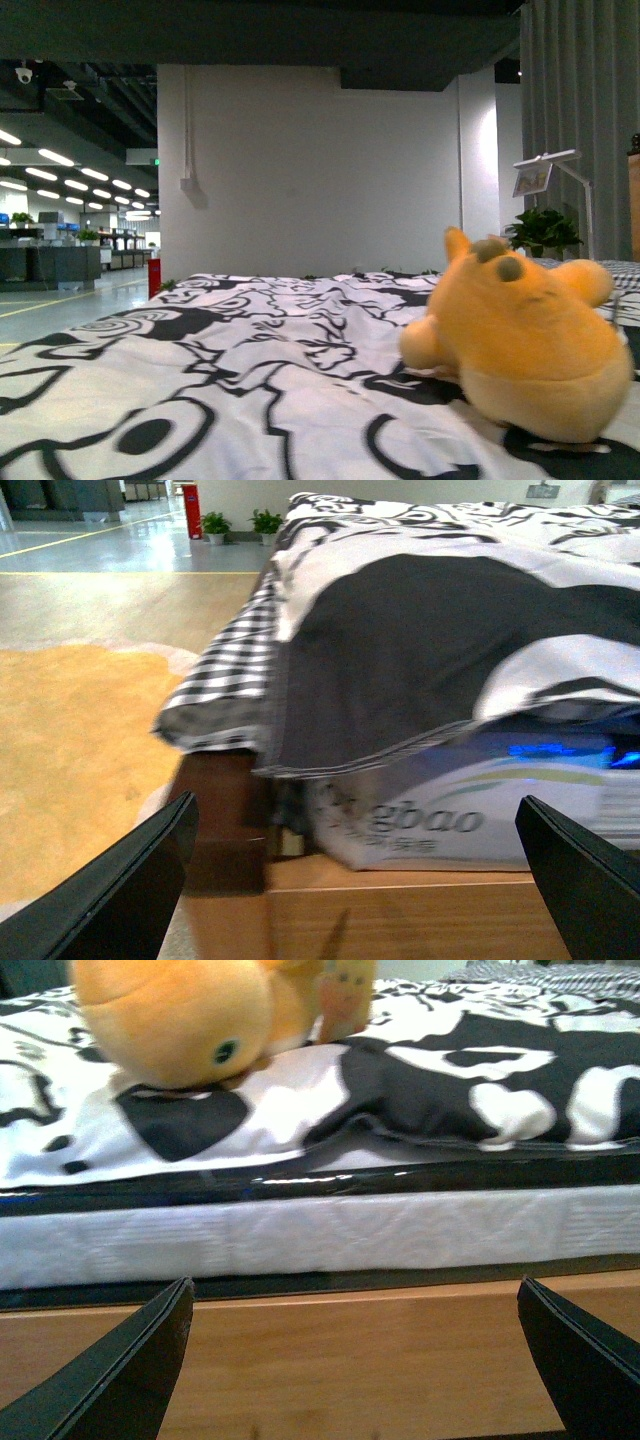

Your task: Put away toys

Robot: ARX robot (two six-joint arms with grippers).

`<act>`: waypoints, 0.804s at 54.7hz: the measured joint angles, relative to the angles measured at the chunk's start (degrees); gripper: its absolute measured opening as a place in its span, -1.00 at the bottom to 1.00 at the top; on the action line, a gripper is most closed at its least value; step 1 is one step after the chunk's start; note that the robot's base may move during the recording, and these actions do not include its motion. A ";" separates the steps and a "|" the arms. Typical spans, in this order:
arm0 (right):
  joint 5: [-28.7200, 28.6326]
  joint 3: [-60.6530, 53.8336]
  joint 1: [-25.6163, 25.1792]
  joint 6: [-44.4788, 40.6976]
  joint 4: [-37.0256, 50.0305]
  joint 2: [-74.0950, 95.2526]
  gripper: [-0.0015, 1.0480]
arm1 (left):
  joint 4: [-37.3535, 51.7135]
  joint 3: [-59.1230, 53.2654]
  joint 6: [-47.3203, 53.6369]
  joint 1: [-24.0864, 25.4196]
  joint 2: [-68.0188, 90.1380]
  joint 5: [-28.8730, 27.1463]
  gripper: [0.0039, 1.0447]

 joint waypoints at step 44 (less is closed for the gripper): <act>13.18 6.95 5.99 6.21 26.51 30.36 0.87 | 0.00 0.00 0.00 0.04 0.00 0.35 0.88</act>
